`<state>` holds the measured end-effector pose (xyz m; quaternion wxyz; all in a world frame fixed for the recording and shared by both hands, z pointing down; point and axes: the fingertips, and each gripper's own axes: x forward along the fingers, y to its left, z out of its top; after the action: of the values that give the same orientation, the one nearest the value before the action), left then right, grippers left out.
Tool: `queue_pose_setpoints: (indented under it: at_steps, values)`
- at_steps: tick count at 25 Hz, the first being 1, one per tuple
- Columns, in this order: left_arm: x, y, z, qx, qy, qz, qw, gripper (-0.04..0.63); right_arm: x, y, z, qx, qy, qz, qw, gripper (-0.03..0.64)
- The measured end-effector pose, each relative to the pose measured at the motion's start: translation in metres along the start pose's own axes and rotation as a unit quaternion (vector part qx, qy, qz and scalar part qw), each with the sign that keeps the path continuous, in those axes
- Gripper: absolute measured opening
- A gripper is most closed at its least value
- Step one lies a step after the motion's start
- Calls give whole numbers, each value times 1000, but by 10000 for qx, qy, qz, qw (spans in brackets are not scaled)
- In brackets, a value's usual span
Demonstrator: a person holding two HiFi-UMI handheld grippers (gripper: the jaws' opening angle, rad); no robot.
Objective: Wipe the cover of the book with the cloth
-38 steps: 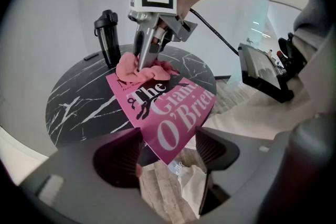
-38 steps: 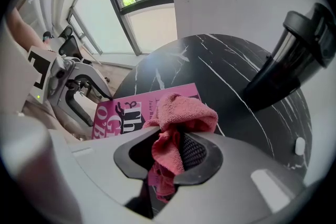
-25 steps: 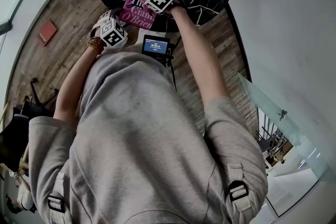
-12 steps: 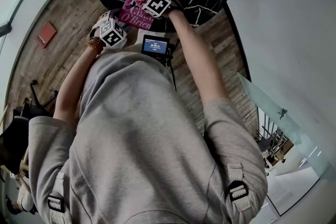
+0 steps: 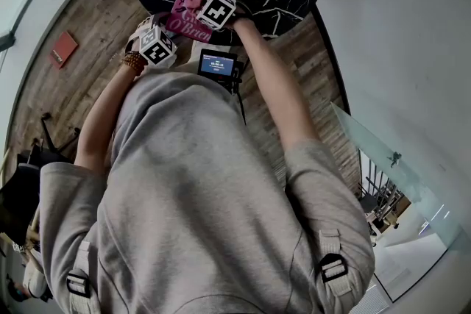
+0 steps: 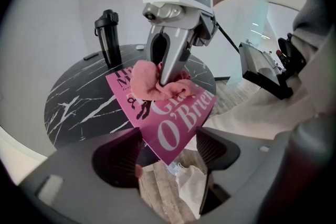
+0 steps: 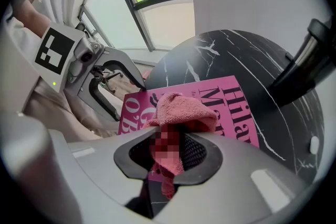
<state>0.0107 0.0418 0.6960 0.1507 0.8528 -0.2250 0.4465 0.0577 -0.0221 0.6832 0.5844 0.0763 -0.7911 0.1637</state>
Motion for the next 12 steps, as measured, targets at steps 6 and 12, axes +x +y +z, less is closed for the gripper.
queue_pose_setpoints:
  at_steps: [6, 12]
  values:
    - [1, 0, 0, -8, -4, -17, 10000, 336, 1, 7, -1, -58, 51, 100, 9999, 97]
    - [1, 1, -1, 3, -15, -33, 10000, 337, 3, 21, -2, -277, 199, 192, 9992, 95]
